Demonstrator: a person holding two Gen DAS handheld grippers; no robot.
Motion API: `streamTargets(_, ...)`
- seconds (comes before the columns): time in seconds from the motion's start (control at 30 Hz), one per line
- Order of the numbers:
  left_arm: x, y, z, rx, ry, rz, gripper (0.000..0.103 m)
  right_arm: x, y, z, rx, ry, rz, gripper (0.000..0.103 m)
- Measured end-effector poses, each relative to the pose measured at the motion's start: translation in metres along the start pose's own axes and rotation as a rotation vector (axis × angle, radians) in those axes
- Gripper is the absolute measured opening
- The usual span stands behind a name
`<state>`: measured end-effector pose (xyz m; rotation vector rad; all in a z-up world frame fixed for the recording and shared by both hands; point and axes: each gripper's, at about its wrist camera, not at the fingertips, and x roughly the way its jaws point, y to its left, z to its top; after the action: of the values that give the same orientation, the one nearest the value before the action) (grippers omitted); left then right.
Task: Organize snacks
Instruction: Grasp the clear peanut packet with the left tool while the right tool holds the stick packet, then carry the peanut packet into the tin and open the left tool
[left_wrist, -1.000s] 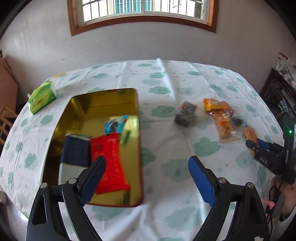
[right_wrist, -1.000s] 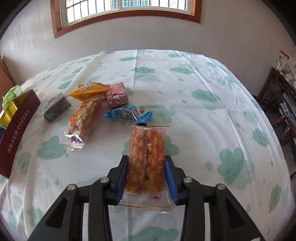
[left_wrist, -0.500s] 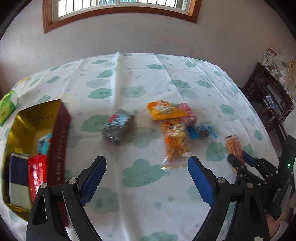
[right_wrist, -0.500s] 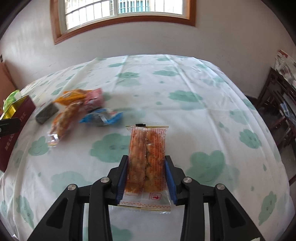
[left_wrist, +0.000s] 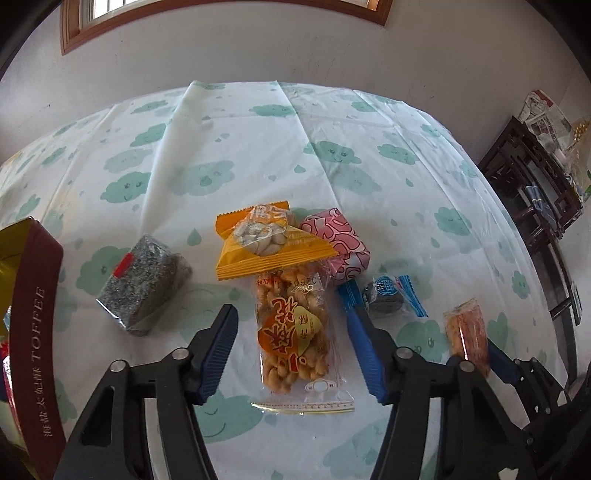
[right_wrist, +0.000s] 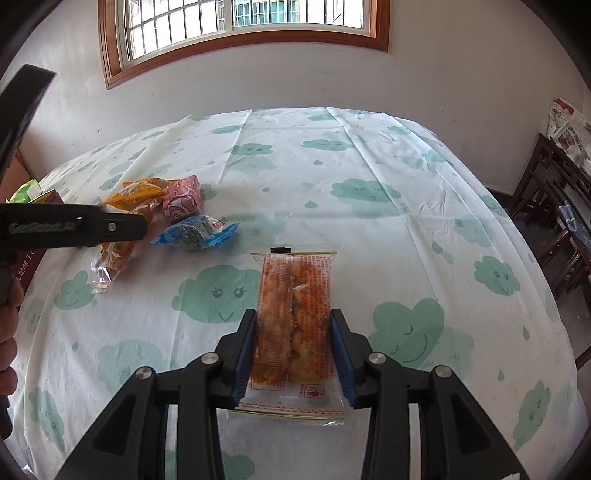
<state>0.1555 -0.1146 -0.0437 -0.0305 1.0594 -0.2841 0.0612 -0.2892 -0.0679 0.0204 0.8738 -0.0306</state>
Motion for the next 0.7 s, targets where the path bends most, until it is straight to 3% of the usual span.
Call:
streamTargets(0.13, 0.008, 0.002, -0.004, 0.003, 0.026, -0.015, 0.036, 0.000, 0.000, 0.000, 0.000, 0.000, 0.000, 0.040)
streamTargets(0.7, -0.019, 0.009, -0.056, 0.105, 0.010, 0.059, 0.035, 0.000, 0.001, 0.000, -0.004, 0.001, -0.006, 0.040)
